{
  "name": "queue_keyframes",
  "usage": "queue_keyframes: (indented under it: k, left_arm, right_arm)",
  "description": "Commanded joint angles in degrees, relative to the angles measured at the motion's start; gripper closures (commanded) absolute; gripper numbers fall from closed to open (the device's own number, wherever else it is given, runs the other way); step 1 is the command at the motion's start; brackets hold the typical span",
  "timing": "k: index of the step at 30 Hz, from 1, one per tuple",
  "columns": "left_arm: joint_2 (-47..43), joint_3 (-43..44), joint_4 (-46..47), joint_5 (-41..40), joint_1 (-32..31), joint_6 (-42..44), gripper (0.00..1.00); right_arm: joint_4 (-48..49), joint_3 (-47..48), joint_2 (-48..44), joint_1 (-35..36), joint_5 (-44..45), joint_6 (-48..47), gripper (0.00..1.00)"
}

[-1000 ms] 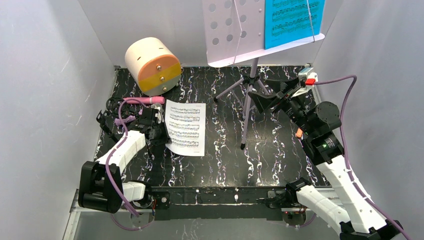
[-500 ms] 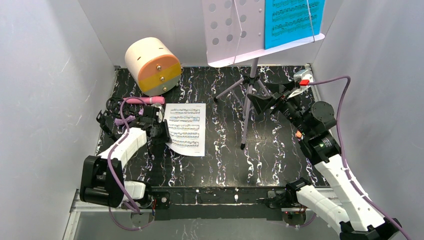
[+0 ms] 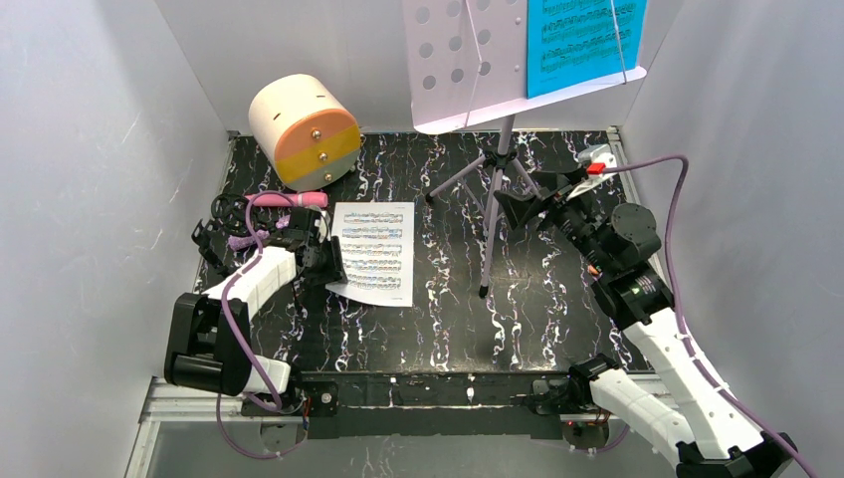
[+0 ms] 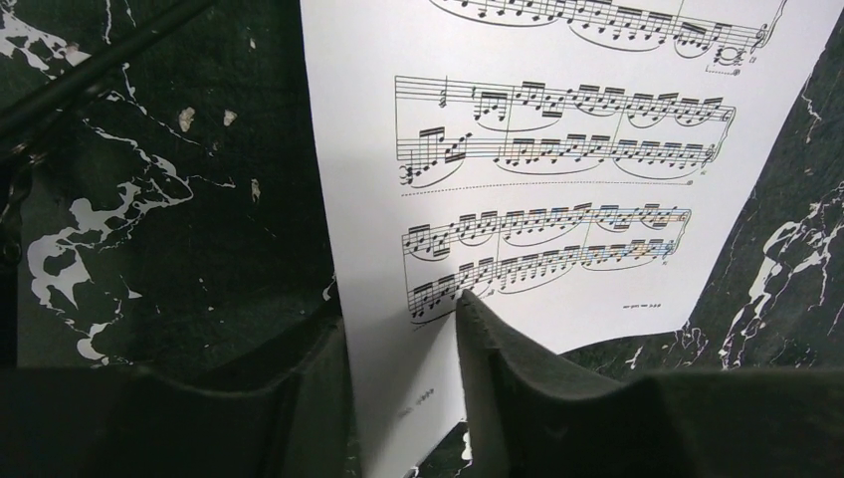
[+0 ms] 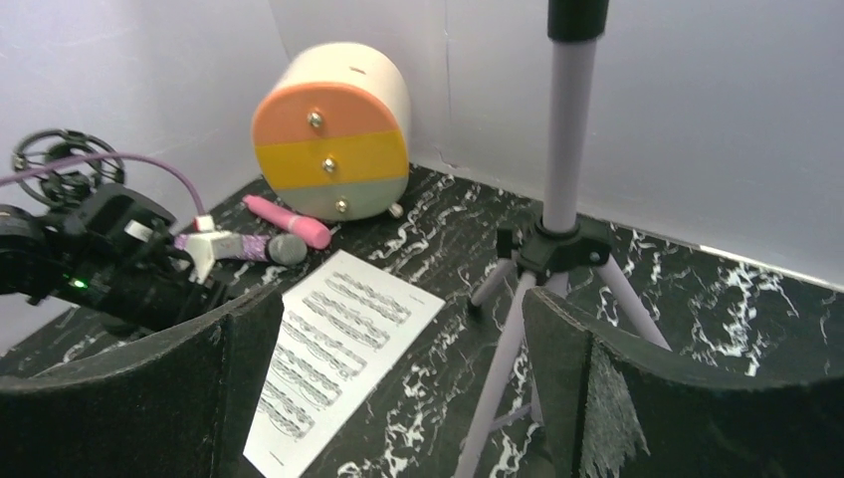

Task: Pack up the instrument practice props
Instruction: Place the sheet music at the center of the board.

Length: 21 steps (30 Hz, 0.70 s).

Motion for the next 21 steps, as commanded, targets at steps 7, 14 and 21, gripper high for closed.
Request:
queue_keyframes:
  k: [7,14,21]
  left_arm:
    - [-6.4,0.8,-2.2,-3.7,0.2,1.5,0.43]
    - [-8.7,0.5,-0.5,-2.0,0.2,1.4,0.39]
    - [-4.3,4.1,3.7,-3.9,0.2,-1.3,0.36]
  right_arm:
    - [0.7,-4.8,0.3,-0.2,4.8,-4.0,0.01]
    - [4.4,-7.8,1.9,-0.1,6.3,-4.1,0.01]
    - [6.8,-8.3,4.3,-0.1,5.7,-3.8,0.01]
